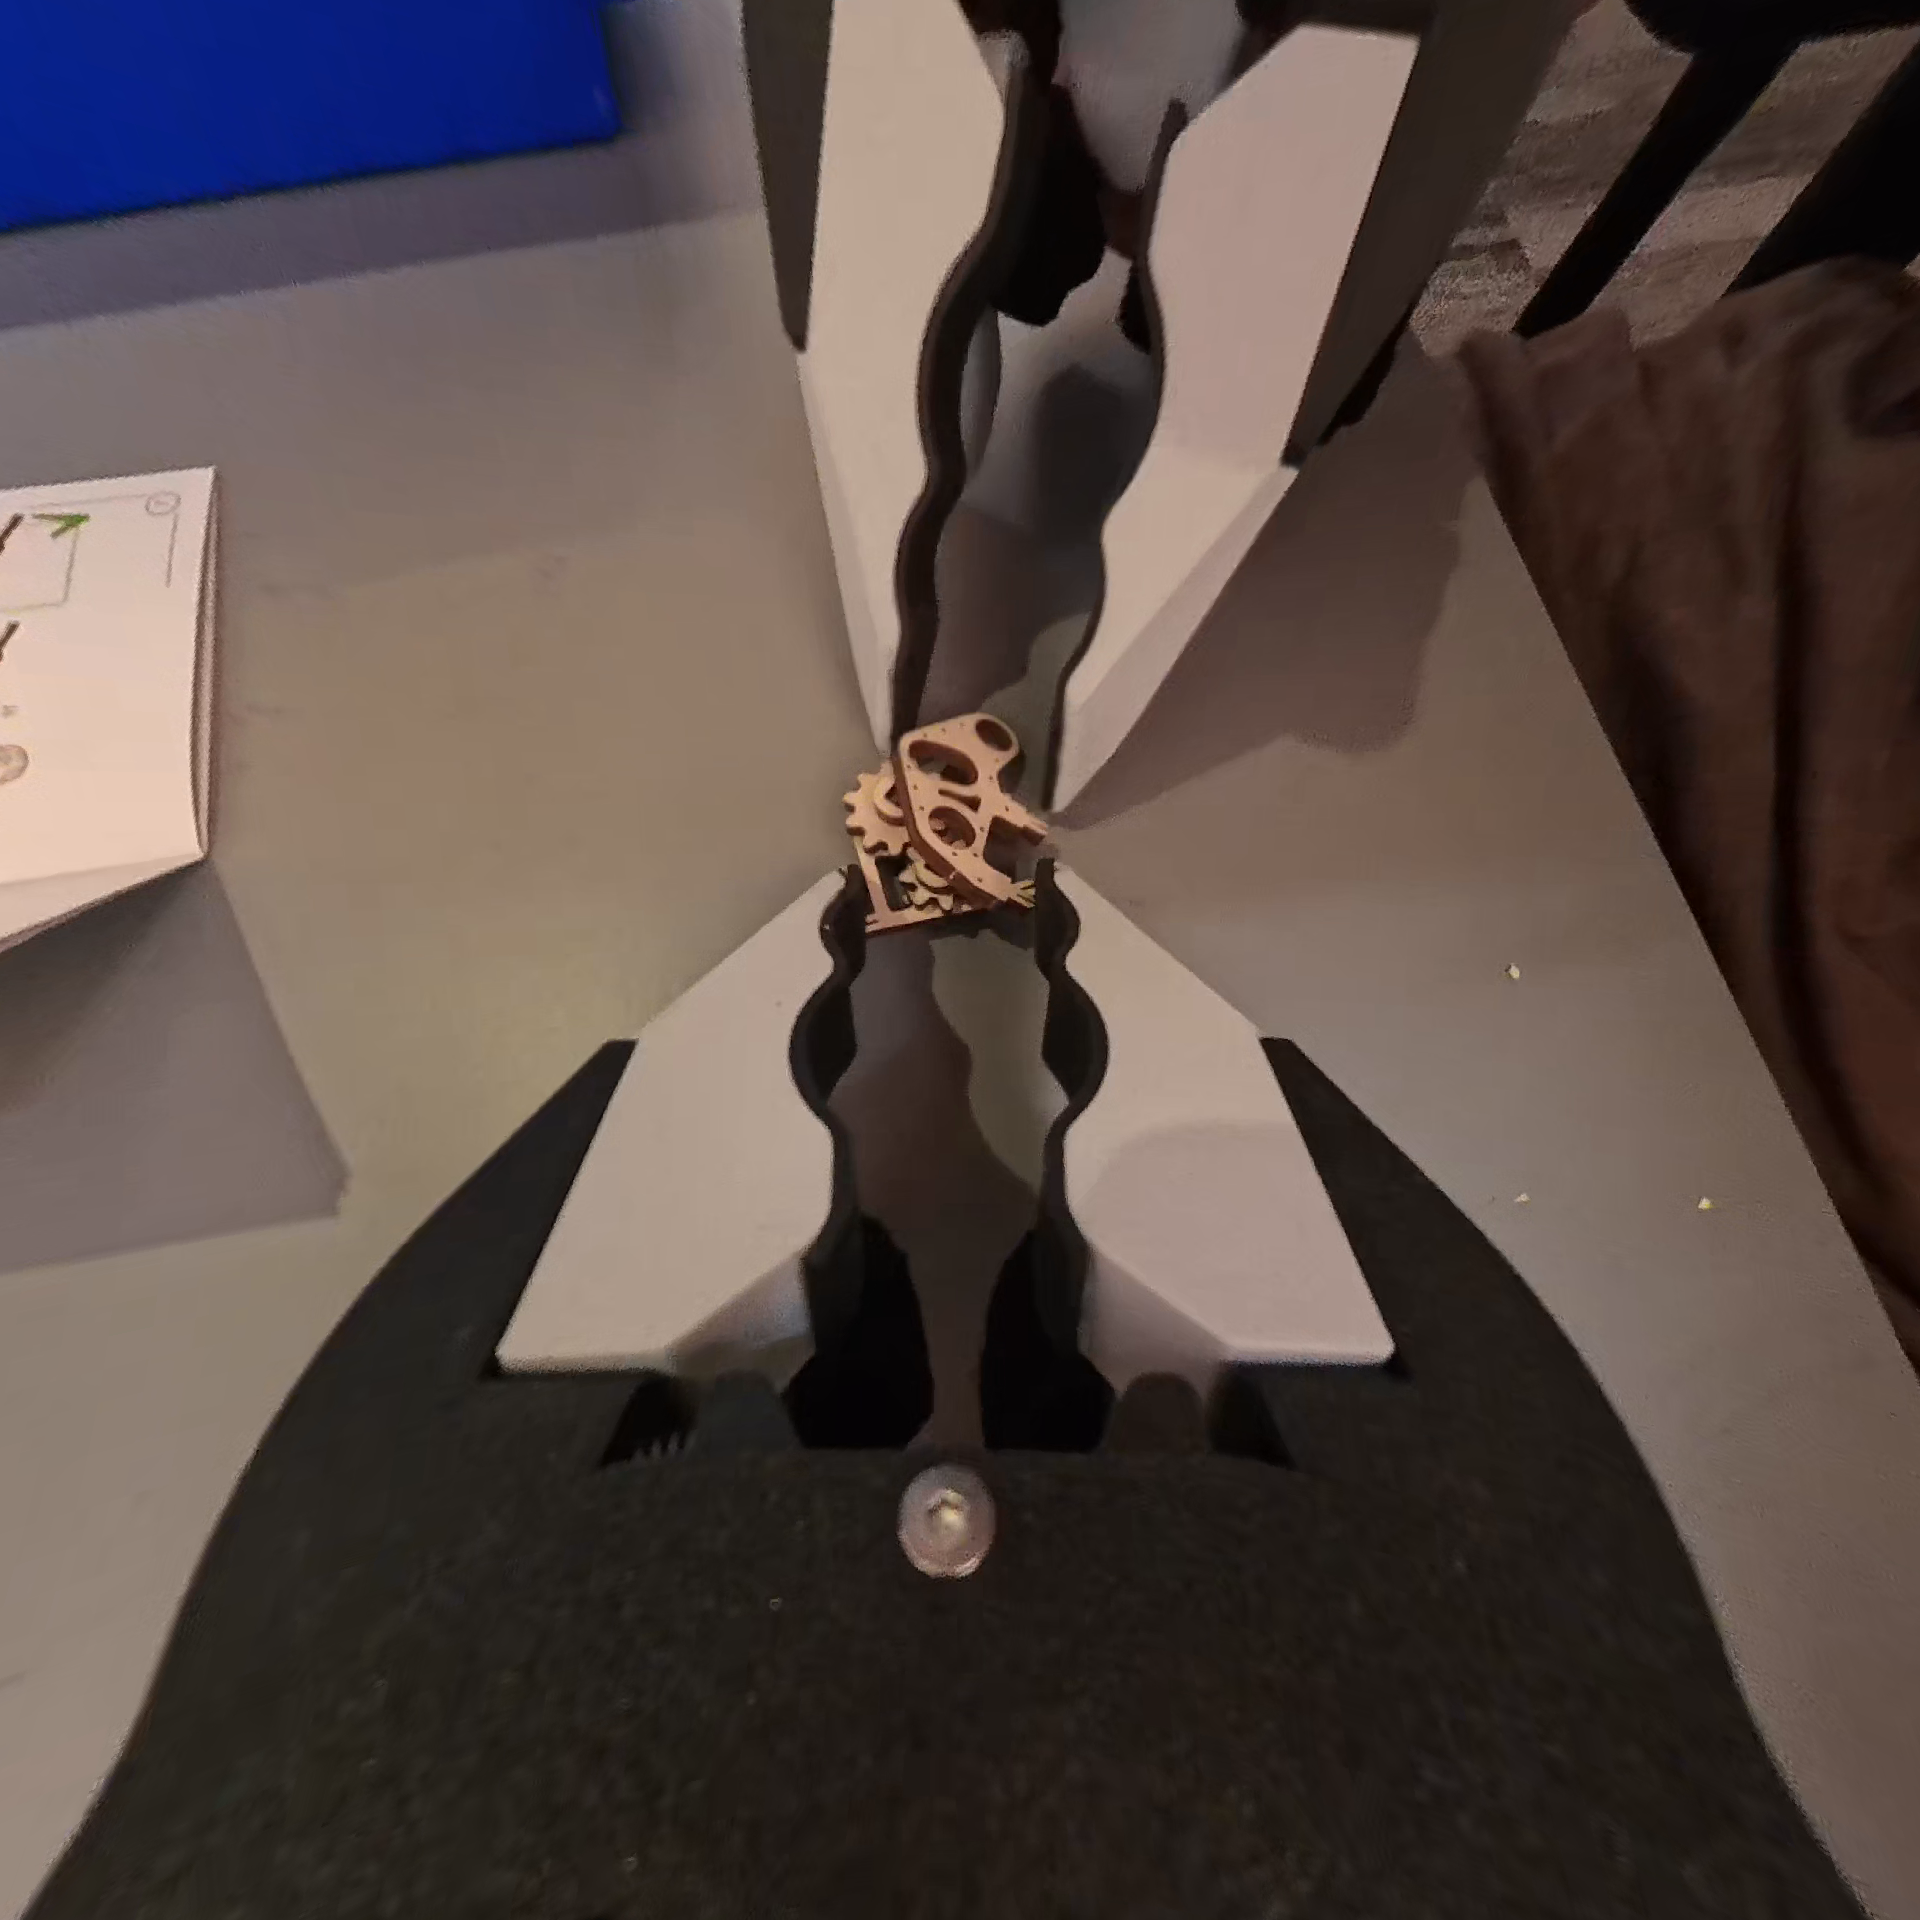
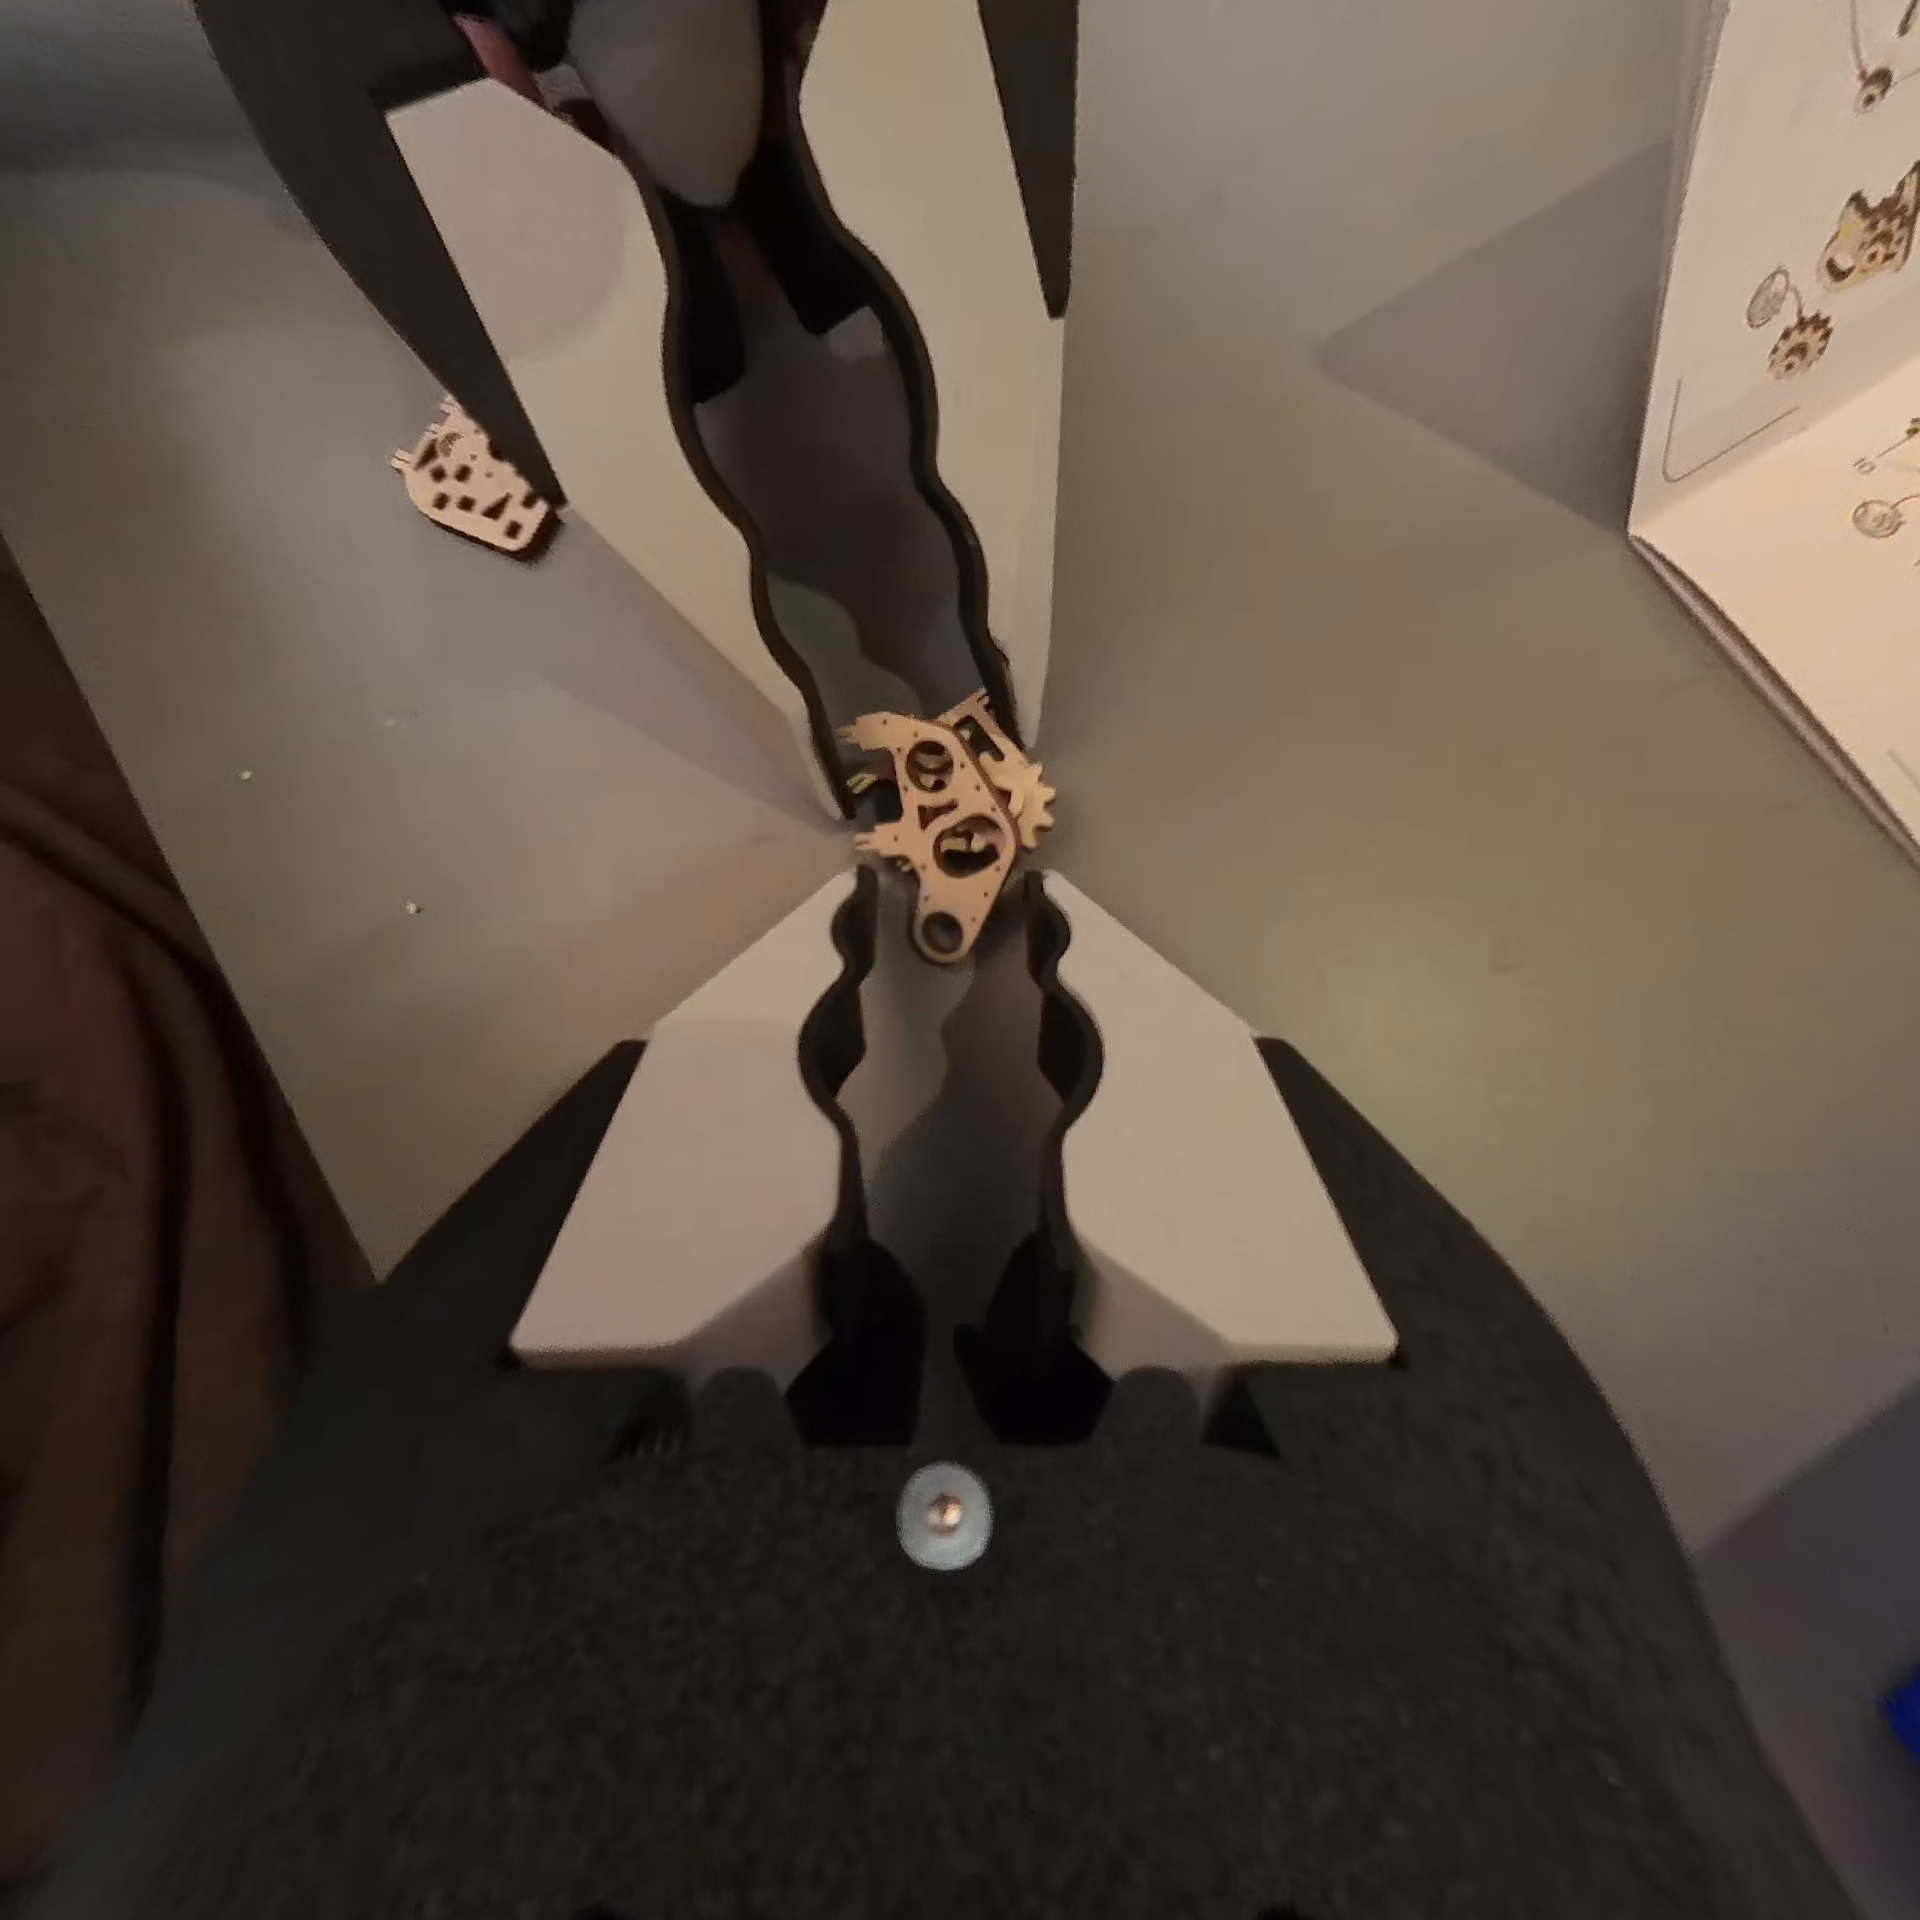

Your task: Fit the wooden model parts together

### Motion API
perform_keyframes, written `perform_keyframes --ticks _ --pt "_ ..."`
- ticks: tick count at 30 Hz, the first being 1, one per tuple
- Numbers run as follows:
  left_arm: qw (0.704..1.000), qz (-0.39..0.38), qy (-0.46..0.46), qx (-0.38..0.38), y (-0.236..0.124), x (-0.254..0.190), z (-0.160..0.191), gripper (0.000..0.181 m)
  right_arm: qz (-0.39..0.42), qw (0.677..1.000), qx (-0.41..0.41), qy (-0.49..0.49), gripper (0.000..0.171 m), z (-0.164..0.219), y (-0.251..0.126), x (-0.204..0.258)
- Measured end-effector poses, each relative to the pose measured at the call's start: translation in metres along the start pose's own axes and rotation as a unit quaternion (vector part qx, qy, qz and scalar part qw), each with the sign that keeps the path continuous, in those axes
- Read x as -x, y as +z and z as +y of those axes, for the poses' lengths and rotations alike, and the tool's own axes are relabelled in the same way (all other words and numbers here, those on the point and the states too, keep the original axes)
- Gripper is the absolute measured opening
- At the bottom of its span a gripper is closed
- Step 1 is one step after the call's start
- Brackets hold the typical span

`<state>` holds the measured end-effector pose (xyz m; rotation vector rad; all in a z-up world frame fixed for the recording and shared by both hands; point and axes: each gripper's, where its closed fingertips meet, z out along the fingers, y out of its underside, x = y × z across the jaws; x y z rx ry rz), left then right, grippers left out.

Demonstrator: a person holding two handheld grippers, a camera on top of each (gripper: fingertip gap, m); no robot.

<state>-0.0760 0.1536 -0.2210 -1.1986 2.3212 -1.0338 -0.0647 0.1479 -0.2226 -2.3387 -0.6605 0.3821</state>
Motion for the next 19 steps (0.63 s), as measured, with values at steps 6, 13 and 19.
perform_keyframes --ticks 6,13,19 --pt "0.998 -0.02 0.053 0.002 0.001 -0.001 0.001 0.031 0.016 1.0 0.013 -0.021 0.018 0.001 -0.001 0.0" --pt "0.998 -0.021 0.053 -0.008 0.001 -0.002 0.002 0.032 -0.008 1.0 0.02 -0.007 0.019 0.002 -0.008 0.005" --pt "0.996 -0.024 0.084 -0.007 0.001 -0.004 0.002 0.009 -0.049 0.998 0.035 -0.018 0.017 -0.003 -0.02 0.006"
